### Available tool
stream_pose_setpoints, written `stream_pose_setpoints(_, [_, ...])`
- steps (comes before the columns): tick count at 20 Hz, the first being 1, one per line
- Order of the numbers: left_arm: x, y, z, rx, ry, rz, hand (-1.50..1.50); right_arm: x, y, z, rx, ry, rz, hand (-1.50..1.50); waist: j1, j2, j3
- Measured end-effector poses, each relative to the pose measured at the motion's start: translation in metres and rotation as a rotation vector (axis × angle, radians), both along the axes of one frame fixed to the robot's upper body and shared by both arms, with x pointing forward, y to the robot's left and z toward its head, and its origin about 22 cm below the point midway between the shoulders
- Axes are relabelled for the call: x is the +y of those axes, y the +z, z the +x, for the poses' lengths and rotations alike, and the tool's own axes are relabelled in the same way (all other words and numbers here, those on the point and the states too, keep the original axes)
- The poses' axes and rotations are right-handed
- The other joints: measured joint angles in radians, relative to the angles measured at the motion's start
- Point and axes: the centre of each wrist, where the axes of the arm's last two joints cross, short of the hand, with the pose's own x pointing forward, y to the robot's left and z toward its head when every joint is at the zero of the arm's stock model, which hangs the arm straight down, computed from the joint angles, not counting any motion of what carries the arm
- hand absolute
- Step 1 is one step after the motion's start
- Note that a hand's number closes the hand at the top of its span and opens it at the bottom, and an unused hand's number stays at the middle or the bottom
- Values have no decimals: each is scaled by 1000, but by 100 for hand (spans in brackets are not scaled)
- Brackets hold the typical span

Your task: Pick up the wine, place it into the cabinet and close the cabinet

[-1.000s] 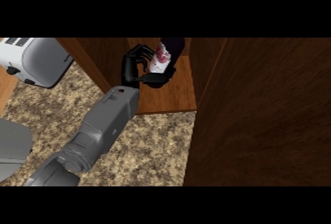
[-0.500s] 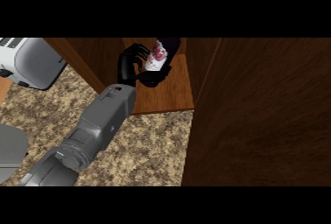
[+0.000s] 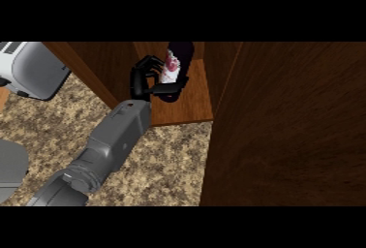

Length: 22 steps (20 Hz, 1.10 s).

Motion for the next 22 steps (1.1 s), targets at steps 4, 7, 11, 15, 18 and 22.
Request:
stream_pose_setpoints(4, [0, -11, -7, 29, -18, -84, 150, 2, 1, 0, -3, 13, 2, -150, -7, 0, 0])
stream_pose_setpoints(7, [3, -20, -12, 52, -26, -143, 150, 3, 1, 0, -7, 18, 3, -150, -20, 1, 0])
stream_pose_setpoints(11, [7, -31, -19, 59, -35, -186, 150, 4, 1, 2, -2, 37, 12, -150, -28, 1, -1])
stream_pose_setpoints(15, [12, -44, -28, 69, -29, -215, 150, 6, 2, 2, -5, 53, 10, -150, -43, 0, -1])
stream_pose_setpoints(18, [17, -55, -35, 89, -28, -240, 150, 6, -1, 2, 0, 60, 12, -150, -52, -1, -1])
stream_pose_setpoints(22, [23, -68, -46, 111, -25, -241, 150, 6, 0, 2, -4, 66, 14, -150, -61, -2, -2])
